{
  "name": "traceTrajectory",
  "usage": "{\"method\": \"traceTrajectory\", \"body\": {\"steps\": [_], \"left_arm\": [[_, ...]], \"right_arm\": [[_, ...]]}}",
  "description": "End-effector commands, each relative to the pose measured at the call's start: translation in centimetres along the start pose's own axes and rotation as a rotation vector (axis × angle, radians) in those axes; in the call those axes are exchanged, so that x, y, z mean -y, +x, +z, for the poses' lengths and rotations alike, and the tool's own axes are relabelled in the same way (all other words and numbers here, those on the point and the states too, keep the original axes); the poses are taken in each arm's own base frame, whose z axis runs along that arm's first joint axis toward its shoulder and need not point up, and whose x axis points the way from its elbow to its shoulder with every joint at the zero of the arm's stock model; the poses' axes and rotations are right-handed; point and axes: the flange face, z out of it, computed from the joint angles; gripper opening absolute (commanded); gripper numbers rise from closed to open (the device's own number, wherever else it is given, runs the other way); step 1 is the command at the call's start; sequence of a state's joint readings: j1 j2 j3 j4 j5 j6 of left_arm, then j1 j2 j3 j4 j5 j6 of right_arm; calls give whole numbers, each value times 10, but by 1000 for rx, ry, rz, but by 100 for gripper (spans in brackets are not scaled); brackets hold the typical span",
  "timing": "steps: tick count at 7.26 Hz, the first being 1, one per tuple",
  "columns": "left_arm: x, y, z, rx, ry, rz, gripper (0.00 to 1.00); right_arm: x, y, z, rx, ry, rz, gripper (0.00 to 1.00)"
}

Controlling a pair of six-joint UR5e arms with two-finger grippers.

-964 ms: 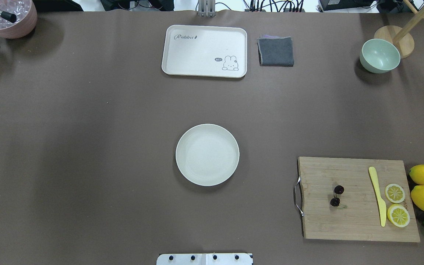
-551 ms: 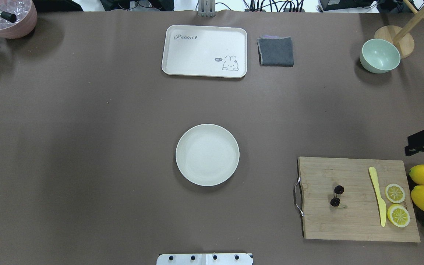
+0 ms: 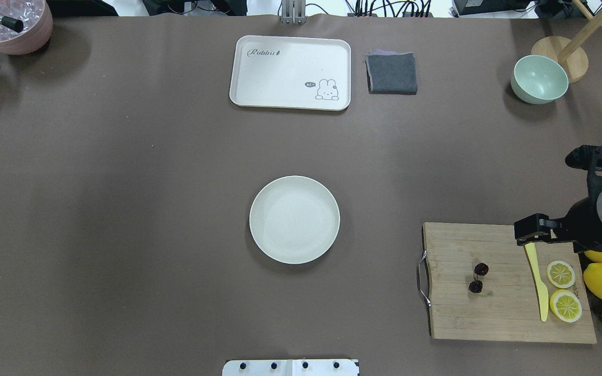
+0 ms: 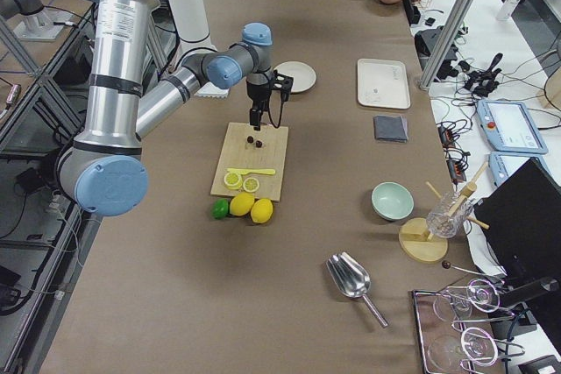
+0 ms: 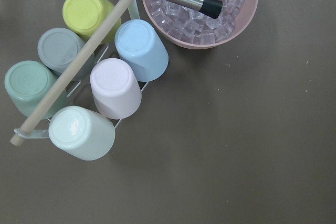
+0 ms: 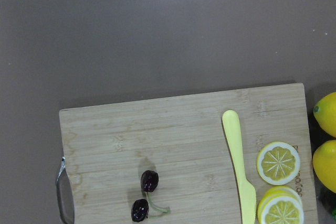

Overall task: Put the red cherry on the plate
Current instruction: 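Move the right gripper over the dark cherries on the cutting board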

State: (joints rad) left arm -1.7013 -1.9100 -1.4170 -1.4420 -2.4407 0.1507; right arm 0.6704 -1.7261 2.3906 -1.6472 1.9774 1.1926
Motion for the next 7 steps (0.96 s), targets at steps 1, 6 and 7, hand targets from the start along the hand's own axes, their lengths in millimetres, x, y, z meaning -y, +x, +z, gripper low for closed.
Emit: {"method": "traceTrajectory", "body": {"steps": [1, 6, 7], "left_arm": [[5, 4, 0, -2, 0, 6, 98], [8, 10, -3, 2, 5, -4, 98], [9, 11, -1, 1, 1, -3, 98]], "right_arm": [[-17, -17, 28, -42, 18, 9, 97], [-19, -42, 83, -79, 58, 7, 92], [-24, -45, 96, -46, 61, 14, 91]]}}
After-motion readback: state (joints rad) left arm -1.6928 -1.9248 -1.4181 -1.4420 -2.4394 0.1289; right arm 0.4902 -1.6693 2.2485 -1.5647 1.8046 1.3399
